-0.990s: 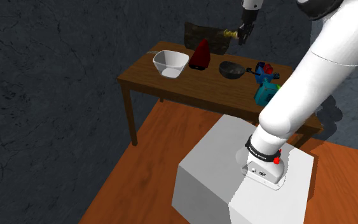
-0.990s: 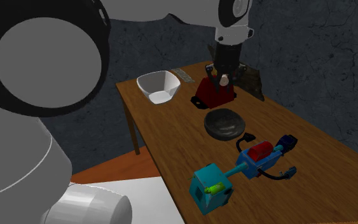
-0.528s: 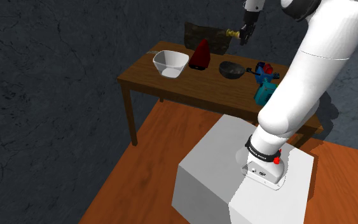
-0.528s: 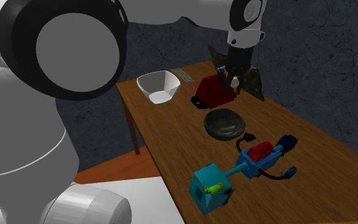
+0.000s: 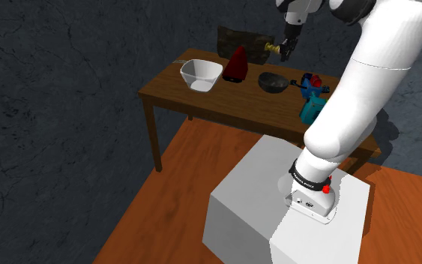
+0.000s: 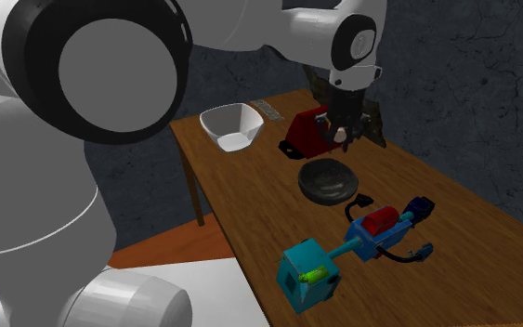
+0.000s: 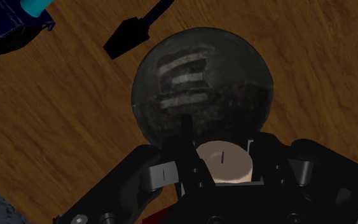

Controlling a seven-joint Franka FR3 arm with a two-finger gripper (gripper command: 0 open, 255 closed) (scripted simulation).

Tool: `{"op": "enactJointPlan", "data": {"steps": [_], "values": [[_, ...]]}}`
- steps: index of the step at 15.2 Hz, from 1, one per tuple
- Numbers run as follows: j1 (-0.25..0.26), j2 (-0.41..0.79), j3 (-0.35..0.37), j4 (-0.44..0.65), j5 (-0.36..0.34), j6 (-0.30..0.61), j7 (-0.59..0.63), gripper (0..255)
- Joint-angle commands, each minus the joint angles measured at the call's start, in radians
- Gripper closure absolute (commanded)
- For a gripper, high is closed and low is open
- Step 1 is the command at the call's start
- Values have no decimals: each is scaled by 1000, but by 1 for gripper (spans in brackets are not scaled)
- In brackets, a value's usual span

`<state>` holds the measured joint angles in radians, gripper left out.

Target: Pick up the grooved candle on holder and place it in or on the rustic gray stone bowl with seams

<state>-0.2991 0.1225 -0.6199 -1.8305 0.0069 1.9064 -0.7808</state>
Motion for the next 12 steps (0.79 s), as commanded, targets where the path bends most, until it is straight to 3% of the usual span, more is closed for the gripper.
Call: {"op": "enactJointPlan", "data": {"steps": [1,6,12], "values": [[-1,7,1,-19,5,25,-1,255],[-4,29,3,-68,18,92,-7,255],[-4,29,3,-68,18,92,-7,255]]}}
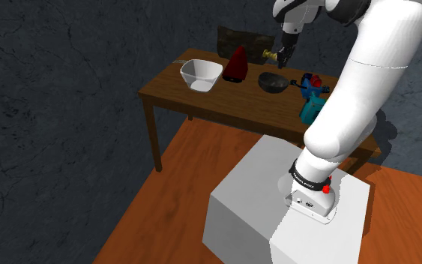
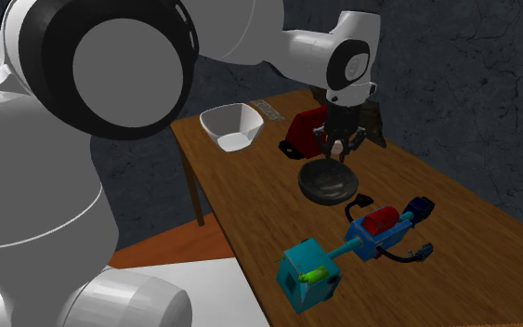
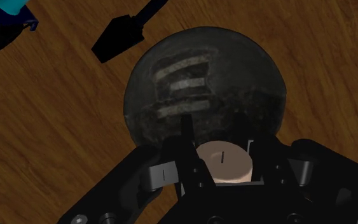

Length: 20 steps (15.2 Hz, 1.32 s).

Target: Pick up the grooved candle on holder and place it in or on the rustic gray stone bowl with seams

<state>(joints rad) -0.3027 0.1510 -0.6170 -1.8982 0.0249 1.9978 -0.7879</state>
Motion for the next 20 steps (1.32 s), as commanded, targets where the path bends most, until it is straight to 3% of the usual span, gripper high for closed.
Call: {"op": "enactJointPlan", "data": {"steps": [1,2,3,8,12,20], "values": [[0,0,0,0,0,0,0,255],[0,0,0,0,0,0,0,255],[0,0,0,0,0,0,0,0],[0,0,0,0,0,0,0,0],[7,-29,-1,98,-18,-122,13,0],[7,-29,-1,98,-18,-121,13,0]]}}
